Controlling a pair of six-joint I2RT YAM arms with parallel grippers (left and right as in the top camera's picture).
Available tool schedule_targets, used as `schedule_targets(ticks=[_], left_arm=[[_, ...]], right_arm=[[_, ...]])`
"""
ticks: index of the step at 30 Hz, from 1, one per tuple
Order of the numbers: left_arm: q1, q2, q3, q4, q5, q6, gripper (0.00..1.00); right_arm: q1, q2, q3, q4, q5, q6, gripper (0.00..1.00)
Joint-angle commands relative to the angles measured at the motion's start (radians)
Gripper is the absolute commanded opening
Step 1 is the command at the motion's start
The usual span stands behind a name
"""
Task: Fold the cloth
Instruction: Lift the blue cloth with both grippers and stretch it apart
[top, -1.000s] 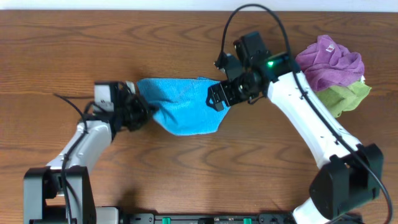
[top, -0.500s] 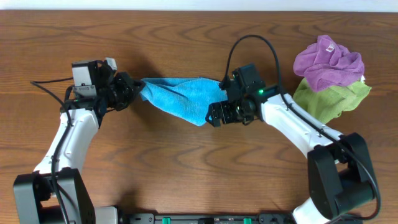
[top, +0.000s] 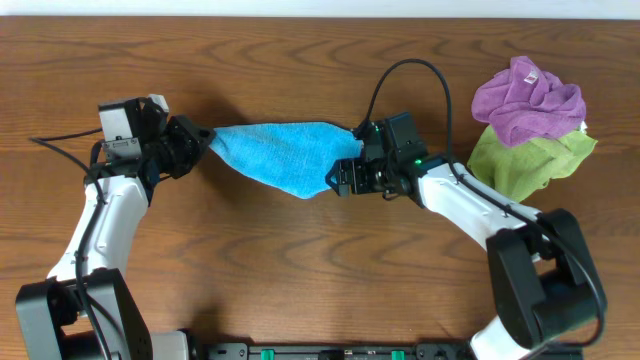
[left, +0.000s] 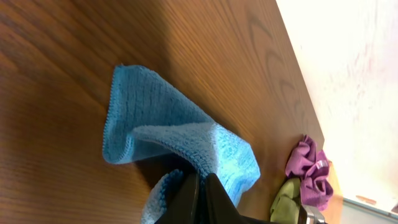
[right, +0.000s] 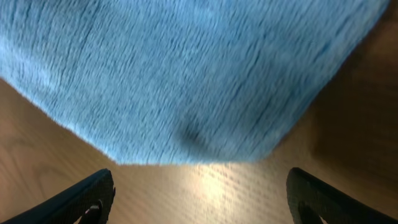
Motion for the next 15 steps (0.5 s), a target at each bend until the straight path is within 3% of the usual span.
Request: schedule_targets(ticks=[1,12,15], left_arm=[[0.014,0.005,0.019,-0.003,-0.014,-0.003,0.06],[0.015,0.005,0.019,-0.003,-0.014,-0.003,0.06],[0.015,0.005,0.019,-0.003,-0.014,-0.003,0.06]], right_arm=[[-0.002,0.06,-0.006,0.023,-0.007,0.055,0.89],[0.07,0.122,-0.006,0.137,-0.01,0.072,0.82],[0.095,0.122,-0.005,0.154,-0.006,0.072,0.61]])
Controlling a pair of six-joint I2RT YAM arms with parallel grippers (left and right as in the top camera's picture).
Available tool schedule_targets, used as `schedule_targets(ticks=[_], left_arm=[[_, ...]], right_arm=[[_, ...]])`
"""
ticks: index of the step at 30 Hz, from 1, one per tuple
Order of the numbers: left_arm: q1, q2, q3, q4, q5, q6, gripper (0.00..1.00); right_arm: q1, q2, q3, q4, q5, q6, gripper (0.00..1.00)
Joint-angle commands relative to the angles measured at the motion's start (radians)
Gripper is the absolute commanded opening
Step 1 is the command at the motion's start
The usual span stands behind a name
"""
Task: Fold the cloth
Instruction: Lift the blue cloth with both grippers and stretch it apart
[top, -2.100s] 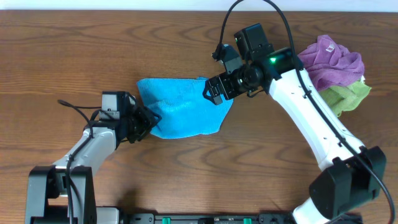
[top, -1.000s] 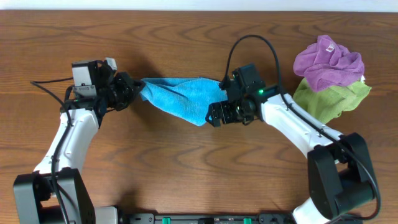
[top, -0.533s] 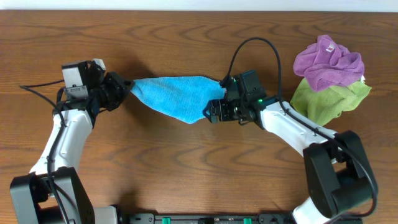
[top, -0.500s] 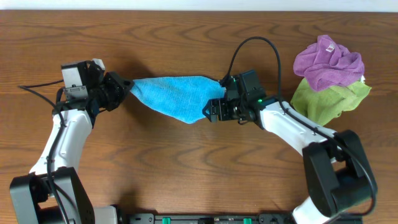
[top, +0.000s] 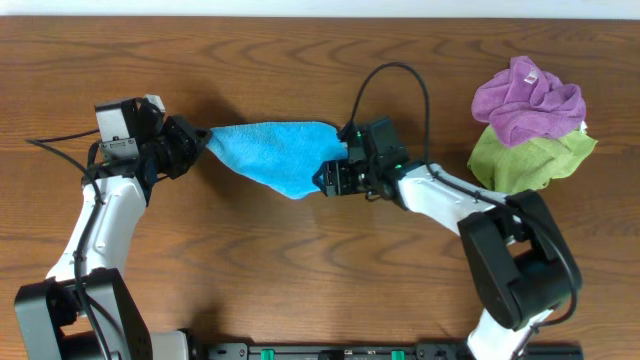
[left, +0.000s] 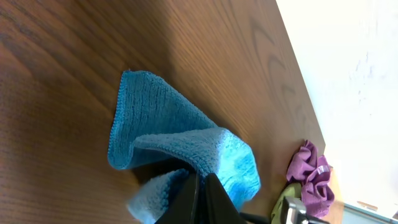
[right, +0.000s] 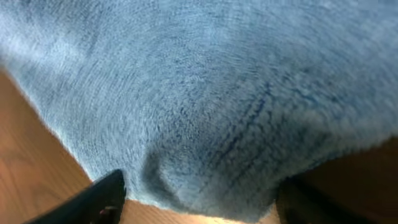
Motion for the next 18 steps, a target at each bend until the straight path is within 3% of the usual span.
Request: schedule_targets(ticks=[1,2,4,5,11,18], left_arm=[[0.005,0.005,0.019,-0.003,-0.007,-0.003,0.06],[0.005,0.005,0.019,-0.003,-0.007,-0.003,0.06],[0.005,0.005,0.019,-0.002,-0.007,-0.003,0.06],[0.006,0.005,0.02,-0.002,-0.006,-0.003,0.06],[0.038,0.005,0.036,-0.003,0.014,-0.003,0.06],[0.045,0.005,0.039,-0.048,0.022,0.014,0.06]], right_arm=[[0.029,0.019,-0.008,0.003,0.001,0.014,0.51],[0.031,0.019,-0.008,0.0,0.0,0.015,0.33],[0.031,0.007,-0.006,-0.016,-0.004,0.015,0.08],[0.027,-0.013,-0.005,-0.034,-0.004,0.015,0.01],[-0.004,-0.226,-0.003,-0.072,-0.004,0.016,0.02],[-0.05,-0.427,-0.002,-0.128,0.045,0.129,0.11]])
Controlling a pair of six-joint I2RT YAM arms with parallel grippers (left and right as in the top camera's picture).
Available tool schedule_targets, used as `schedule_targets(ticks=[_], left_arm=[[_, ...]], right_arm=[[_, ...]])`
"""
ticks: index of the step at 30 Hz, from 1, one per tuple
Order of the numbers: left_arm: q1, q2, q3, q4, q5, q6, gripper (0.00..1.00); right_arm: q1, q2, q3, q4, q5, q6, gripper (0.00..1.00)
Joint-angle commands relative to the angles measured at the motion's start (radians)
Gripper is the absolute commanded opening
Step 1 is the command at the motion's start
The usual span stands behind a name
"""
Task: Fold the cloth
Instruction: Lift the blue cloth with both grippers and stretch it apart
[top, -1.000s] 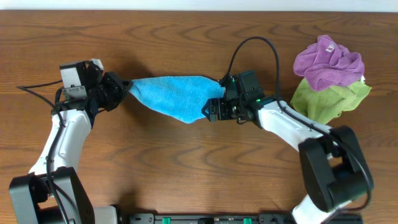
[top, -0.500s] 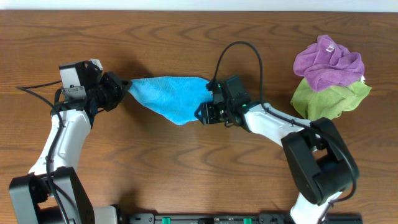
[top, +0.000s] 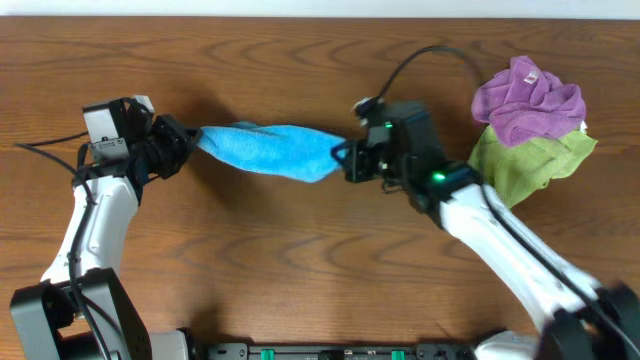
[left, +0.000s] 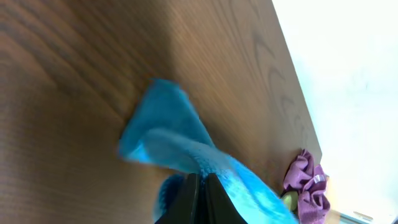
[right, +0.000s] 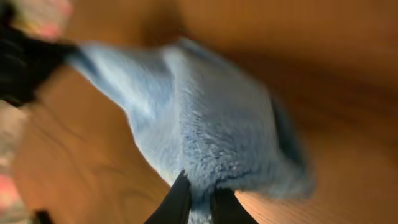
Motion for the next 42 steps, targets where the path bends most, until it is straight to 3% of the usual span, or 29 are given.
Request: schedule_targets(ticks=[1,7,9,11,17,24,29,42], left_arm=[[0.001,0.005,0.026,-0.029,0.007,0.023,0.06],[-0.001,0.005,0.026,-0.109,-0.003,0.086,0.06],[0.0,0.005,0.026,-0.131,-0.014,0.086,0.06],[-0.001,0.005,0.026,-0.142,-0.017,0.093,0.06],[0.0,0.005,0.026,-0.148,-0.025,0.094,0.06],[0.0,0.005,0.026,-0.148,-0.052,0.094,0.06],[0.0,0.005,0.026,-0.148,-0.057,0.093,0.06],[0.0,0.005,0.026,-0.148,-0.057,0.093,0.06]], right_arm=[[-0.028,-0.023,0.002,-0.038,0.064,0.07,0.12],[-0.052,0.016,0.002,-0.128,0.255,0.088,0.36],[-0.052,0.029,0.002,-0.158,0.299,0.088,0.4],[-0.052,0.034,0.002,-0.186,0.303,0.088,0.52],[-0.048,0.035,0.002,-0.285,0.196,0.086,0.6],[-0.013,0.079,0.001,-0.282,0.129,0.019,0.56],[0.016,0.192,0.001,-0.17,0.01,-0.124,0.55],[0.03,0.338,0.001,-0.049,0.016,-0.281,0.47]])
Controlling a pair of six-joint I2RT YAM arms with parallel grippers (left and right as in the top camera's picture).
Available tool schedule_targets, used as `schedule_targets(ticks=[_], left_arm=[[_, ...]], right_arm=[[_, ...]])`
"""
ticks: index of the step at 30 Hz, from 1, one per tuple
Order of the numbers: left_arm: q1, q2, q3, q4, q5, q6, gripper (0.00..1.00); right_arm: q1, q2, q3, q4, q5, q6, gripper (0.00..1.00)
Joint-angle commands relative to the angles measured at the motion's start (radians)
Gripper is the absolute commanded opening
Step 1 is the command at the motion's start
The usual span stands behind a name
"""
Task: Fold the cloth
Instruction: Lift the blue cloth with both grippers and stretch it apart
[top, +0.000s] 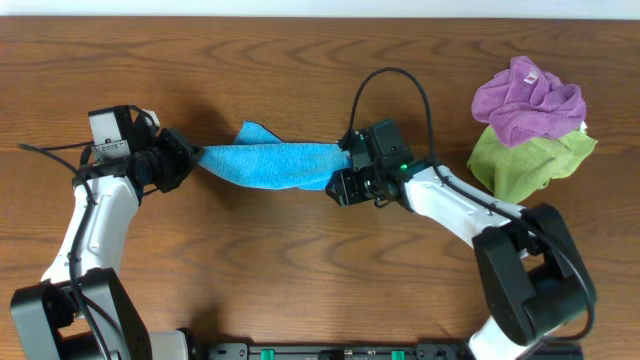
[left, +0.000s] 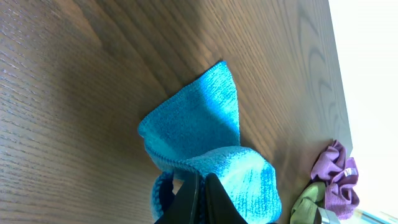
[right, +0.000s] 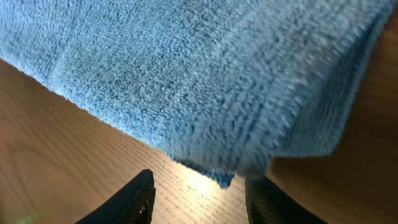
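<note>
A blue cloth (top: 275, 163) lies on the wooden table as a long narrow band with one corner sticking up at the back left. My left gripper (top: 194, 159) is shut on its left end; the left wrist view shows the cloth (left: 199, 124) bunched over the closed fingertips (left: 200, 186). My right gripper (top: 339, 185) is at the cloth's right end and stands open. In the right wrist view the cloth's edge (right: 186, 74) hangs just beyond the spread fingers (right: 134, 199), with bare table between them.
A purple cloth (top: 528, 95) lies crumpled on a green cloth (top: 525, 160) at the table's right side, close behind my right arm. Both also appear far off in the left wrist view, purple cloth (left: 336, 180). The table's far edge runs along the top.
My right gripper has opened and let go of the cloth's right end, and now sits low beside it. The cloth has settled into a flatter, longer band. My left gripper still holds the left end.
My left gripper held the cloth's left end throughout. My right gripper was open under the cloth's right part, then close against it, then shut on it with the cloth pulled taut between both arms. Now the right is open again and the cloth lies as a narrow band.
</note>
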Motion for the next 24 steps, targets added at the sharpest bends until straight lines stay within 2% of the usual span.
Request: schedule_targets(ticks=[1,5,12,24], left_arm=[[0.001,0.005,0.025,-0.003,-0.011,0.022,0.06],[0.001,0.005,0.025,-0.003,-0.011,0.022,0.06],[0.001,0.005,0.025,-0.003,-0.011,0.021,0.06],[0.001,0.005,0.025,-0.003,-0.011,0.021,0.06]], right_arm=[[0.006,0.007,-0.002,0.023,-0.006,-0.069,0.47],[0.006,0.007,-0.002,0.04,0.015,-0.086,0.47],[0.006,0.013,-0.002,0.058,0.02,-0.089,0.41],[0.006,0.022,-0.002,0.051,0.102,-0.09,0.45]])
